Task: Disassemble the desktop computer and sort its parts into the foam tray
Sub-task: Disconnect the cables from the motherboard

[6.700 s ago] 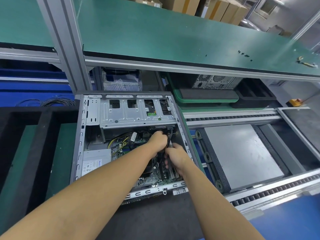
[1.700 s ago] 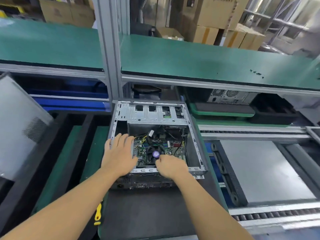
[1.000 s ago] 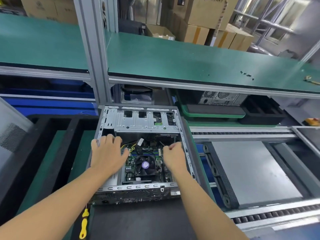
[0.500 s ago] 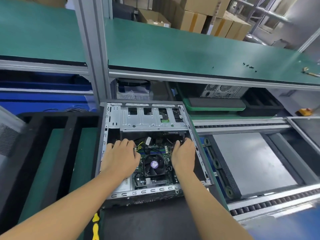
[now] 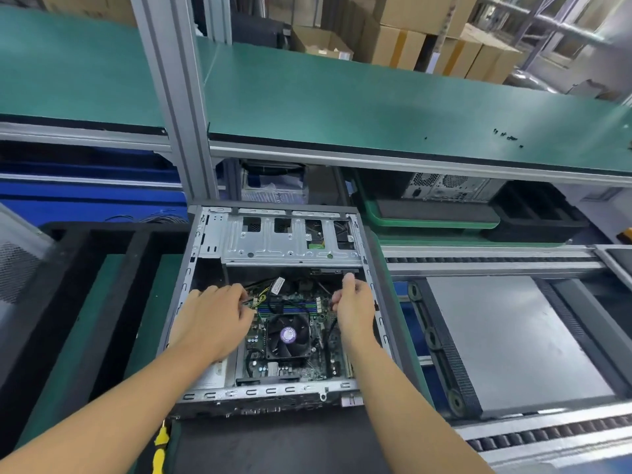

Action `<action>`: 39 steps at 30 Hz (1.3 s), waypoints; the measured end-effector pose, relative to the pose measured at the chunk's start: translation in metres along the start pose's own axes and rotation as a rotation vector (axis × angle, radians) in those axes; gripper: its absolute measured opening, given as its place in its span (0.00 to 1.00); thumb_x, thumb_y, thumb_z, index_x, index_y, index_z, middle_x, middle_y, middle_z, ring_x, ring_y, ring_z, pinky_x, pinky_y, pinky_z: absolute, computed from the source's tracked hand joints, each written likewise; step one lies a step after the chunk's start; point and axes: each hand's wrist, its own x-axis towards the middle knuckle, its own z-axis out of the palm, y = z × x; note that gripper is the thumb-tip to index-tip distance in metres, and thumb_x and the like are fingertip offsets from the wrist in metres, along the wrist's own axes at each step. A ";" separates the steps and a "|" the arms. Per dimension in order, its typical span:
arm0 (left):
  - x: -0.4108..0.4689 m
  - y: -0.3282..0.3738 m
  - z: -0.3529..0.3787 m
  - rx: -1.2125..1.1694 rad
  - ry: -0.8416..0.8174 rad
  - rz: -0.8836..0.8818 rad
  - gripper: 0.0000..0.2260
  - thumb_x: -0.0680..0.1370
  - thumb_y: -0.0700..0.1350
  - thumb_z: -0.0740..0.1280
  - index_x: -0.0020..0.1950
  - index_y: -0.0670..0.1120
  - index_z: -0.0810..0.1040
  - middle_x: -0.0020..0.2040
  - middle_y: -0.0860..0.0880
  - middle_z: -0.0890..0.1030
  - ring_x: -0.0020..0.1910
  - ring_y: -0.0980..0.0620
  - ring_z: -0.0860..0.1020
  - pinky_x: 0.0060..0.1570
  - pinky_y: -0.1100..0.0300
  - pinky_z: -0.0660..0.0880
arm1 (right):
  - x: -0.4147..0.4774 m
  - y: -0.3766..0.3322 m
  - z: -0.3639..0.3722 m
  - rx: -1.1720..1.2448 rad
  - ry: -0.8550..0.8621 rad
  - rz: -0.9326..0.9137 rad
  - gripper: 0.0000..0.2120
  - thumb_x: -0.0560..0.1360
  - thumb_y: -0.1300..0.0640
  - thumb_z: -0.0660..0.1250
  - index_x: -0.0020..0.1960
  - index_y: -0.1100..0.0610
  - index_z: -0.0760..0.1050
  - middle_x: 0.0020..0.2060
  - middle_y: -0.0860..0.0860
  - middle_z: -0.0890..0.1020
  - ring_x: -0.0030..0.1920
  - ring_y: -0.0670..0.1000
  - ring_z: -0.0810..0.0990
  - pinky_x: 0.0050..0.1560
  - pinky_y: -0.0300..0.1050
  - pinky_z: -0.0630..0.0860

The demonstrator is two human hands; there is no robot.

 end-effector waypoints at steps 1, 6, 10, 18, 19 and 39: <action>0.000 -0.001 0.000 -0.004 0.004 -0.005 0.13 0.79 0.53 0.54 0.57 0.56 0.76 0.42 0.61 0.76 0.45 0.57 0.72 0.56 0.55 0.68 | 0.004 0.001 0.001 0.082 -0.045 0.055 0.18 0.85 0.47 0.52 0.56 0.58 0.75 0.30 0.48 0.79 0.27 0.45 0.73 0.32 0.40 0.70; 0.000 -0.001 -0.002 0.025 0.018 -0.003 0.14 0.79 0.53 0.53 0.57 0.56 0.77 0.38 0.60 0.77 0.41 0.58 0.74 0.58 0.54 0.69 | 0.018 -0.001 0.005 0.302 -0.103 0.238 0.18 0.85 0.47 0.53 0.48 0.58 0.74 0.27 0.48 0.75 0.24 0.46 0.68 0.28 0.42 0.69; -0.002 -0.002 -0.002 0.023 0.020 0.001 0.15 0.79 0.53 0.53 0.56 0.56 0.77 0.38 0.60 0.77 0.39 0.59 0.73 0.58 0.54 0.70 | 0.027 -0.007 0.007 0.246 -0.113 0.271 0.15 0.84 0.47 0.53 0.46 0.56 0.68 0.27 0.48 0.68 0.24 0.47 0.61 0.26 0.42 0.62; -0.003 -0.002 0.000 0.030 0.065 -0.015 0.13 0.78 0.54 0.55 0.53 0.56 0.78 0.35 0.60 0.74 0.36 0.58 0.70 0.53 0.55 0.71 | 0.026 -0.001 0.010 0.262 -0.072 0.210 0.15 0.83 0.47 0.57 0.46 0.57 0.72 0.22 0.45 0.63 0.21 0.45 0.56 0.21 0.40 0.55; -0.003 -0.001 -0.001 0.031 0.069 -0.016 0.14 0.78 0.54 0.54 0.53 0.56 0.79 0.35 0.60 0.74 0.36 0.58 0.70 0.52 0.55 0.72 | 0.025 0.000 0.009 0.258 -0.070 0.180 0.17 0.83 0.45 0.57 0.46 0.57 0.72 0.22 0.45 0.63 0.22 0.45 0.57 0.21 0.40 0.55; -0.002 -0.005 0.002 0.034 0.085 -0.035 0.11 0.78 0.53 0.56 0.50 0.57 0.78 0.33 0.60 0.73 0.32 0.62 0.63 0.47 0.56 0.69 | 0.026 0.005 0.009 0.355 -0.064 0.214 0.13 0.83 0.51 0.57 0.43 0.56 0.71 0.26 0.46 0.66 0.23 0.45 0.59 0.24 0.39 0.57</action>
